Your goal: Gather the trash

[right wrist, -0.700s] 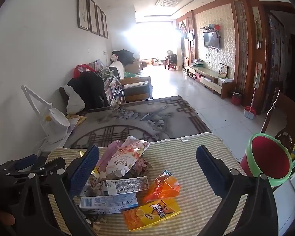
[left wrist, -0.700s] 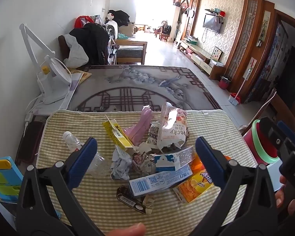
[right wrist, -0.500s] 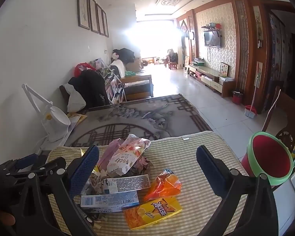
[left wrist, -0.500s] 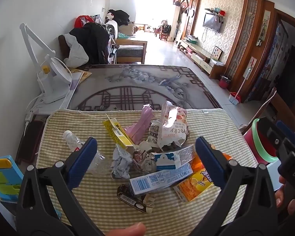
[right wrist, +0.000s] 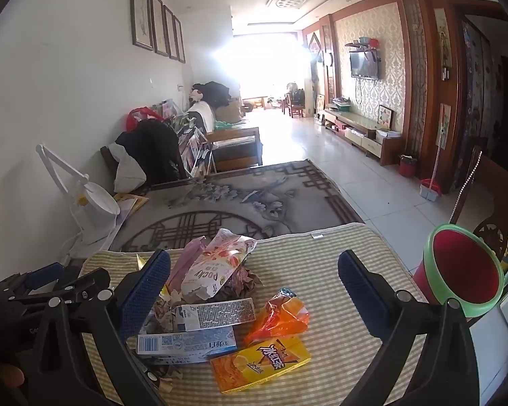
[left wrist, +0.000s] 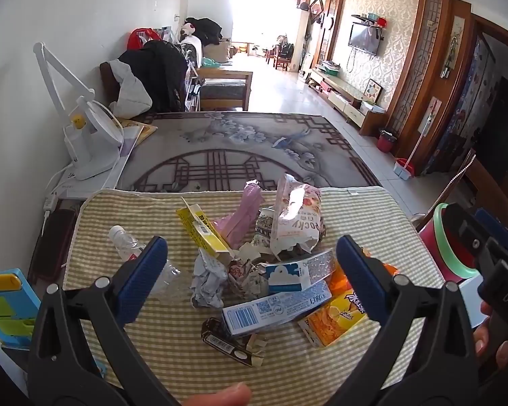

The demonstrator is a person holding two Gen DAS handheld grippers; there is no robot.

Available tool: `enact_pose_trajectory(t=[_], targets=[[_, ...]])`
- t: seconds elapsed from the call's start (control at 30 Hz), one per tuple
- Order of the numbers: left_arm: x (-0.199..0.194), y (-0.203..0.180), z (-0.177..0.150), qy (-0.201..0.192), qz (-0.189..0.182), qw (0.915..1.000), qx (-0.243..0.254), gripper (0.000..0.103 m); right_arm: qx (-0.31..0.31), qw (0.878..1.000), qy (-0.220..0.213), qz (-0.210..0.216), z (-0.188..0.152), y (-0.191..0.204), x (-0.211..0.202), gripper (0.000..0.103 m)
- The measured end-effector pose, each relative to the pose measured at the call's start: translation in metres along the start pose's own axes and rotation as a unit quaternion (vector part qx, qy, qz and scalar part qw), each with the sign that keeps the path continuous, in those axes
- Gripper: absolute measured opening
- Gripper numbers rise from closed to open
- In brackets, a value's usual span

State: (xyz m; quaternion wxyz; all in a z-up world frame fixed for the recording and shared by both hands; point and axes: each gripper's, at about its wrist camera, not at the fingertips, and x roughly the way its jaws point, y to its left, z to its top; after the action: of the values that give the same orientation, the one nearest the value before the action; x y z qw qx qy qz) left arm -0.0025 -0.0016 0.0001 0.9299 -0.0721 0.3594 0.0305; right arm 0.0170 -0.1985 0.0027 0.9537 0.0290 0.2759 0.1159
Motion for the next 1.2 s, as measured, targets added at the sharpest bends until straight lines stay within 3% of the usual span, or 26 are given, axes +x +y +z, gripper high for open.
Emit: enact_pose_trajectory(t=[0.4, 1.2], targets=[[0.0, 0.006, -0.001, 0.005, 0.001, 1.0, -0.003, 0.098, -0.002, 1.0, 0.019, 0.005, -0.001, -0.004, 0.006, 0.096], [0.001, 0.012, 0.0, -0.003, 0.016, 0.9997, -0.018, 0.098, 0.016, 1.0, 0.008, -0.016, 0.003, -0.015, 0.0, 0.096]])
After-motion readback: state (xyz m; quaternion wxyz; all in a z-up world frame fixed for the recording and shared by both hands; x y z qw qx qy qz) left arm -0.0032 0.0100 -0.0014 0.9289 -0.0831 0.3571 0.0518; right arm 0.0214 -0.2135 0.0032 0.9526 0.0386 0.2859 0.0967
